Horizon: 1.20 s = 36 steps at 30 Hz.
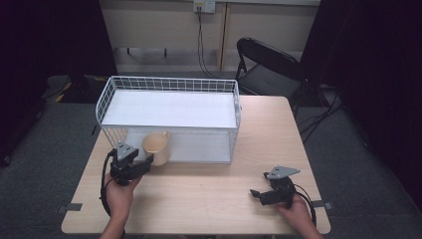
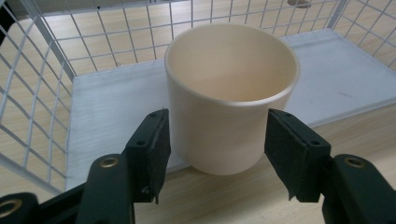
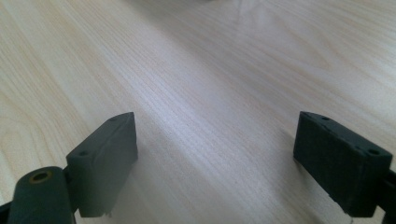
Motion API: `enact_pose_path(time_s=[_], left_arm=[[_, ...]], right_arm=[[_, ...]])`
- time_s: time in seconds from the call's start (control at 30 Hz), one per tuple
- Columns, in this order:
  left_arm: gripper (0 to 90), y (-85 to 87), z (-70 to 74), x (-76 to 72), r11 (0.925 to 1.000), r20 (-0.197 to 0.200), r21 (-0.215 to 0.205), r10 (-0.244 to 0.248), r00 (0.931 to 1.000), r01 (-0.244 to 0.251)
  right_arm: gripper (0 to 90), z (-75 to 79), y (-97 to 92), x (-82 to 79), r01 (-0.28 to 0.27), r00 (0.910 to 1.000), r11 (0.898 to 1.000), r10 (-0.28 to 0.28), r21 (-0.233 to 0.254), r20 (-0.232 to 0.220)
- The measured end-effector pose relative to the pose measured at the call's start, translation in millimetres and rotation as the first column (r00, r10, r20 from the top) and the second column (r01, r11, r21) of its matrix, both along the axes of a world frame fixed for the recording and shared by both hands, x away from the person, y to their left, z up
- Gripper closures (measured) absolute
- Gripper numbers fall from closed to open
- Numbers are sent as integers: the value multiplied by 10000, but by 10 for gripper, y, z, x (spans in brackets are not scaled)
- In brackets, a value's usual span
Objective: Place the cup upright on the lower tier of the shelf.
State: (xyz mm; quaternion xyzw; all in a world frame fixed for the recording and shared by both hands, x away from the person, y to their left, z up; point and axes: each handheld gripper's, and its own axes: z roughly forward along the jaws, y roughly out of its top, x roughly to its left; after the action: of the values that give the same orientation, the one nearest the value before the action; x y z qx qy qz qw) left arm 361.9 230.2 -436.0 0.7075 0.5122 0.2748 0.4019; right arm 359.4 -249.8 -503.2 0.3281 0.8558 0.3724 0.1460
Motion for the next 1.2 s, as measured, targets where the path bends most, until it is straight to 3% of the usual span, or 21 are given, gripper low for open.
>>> enact_pose_path(time_s=[0.23,0.5,0.73,1.2], left_arm=[[422,-30,-13,39,9999,102,-83,92,9999,-91],[556,-90,-18,103,9998,180,-192,73,9998,-70],[625,-90,-53,161,9997,-7,-178,141,9999,-141],[590,-94,-58,233,9983,-73,-455,361,9993,-364]], right_arm=[[129,0,0,0,2,10000,10000,-2,3,-2],[130,0,0,0,2,10000,10000,-2,2,-3],[129,0,0,0,3,10000,10000,-3,2,-4],[129,0,0,-1,5,10000,10000,-5,1,-8]])
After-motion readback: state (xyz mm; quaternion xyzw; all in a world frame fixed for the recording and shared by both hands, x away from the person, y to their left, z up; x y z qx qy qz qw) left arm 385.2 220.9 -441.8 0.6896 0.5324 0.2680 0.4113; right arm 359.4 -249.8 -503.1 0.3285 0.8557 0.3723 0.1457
